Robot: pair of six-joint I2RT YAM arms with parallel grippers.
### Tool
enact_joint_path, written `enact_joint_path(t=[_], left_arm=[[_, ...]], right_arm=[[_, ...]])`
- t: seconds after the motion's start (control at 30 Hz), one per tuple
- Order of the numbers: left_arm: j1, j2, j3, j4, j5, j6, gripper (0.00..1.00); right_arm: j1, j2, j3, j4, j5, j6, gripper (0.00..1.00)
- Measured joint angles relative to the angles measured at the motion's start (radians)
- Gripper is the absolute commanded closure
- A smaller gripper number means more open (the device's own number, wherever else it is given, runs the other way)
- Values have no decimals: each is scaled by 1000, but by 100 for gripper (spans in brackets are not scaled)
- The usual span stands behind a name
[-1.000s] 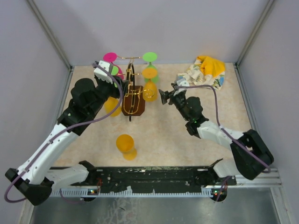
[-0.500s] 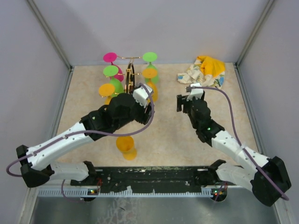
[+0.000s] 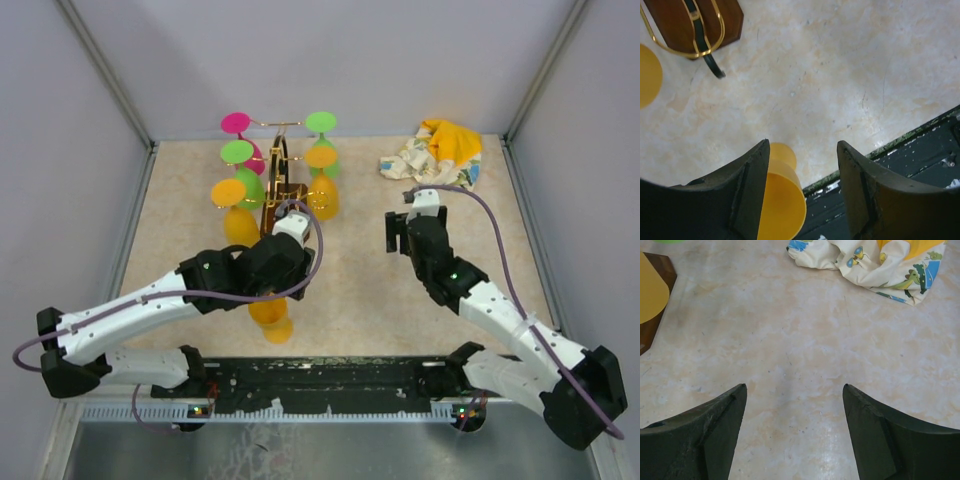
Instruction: Place the wine glass upside down on the wine glass rack
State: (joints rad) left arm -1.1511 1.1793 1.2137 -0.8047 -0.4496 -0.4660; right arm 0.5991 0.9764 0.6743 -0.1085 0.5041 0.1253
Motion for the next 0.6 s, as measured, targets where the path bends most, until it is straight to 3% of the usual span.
enact_joint_path(t=[0.4, 0.6], left_arm=[[-101, 100, 37, -323, -57, -299, 41], [-104, 100, 14, -344, -63, -344, 56]], right_arm=[[0, -10, 1, -35, -1, 26, 22], [0, -10, 1, -35, -1, 26, 22]])
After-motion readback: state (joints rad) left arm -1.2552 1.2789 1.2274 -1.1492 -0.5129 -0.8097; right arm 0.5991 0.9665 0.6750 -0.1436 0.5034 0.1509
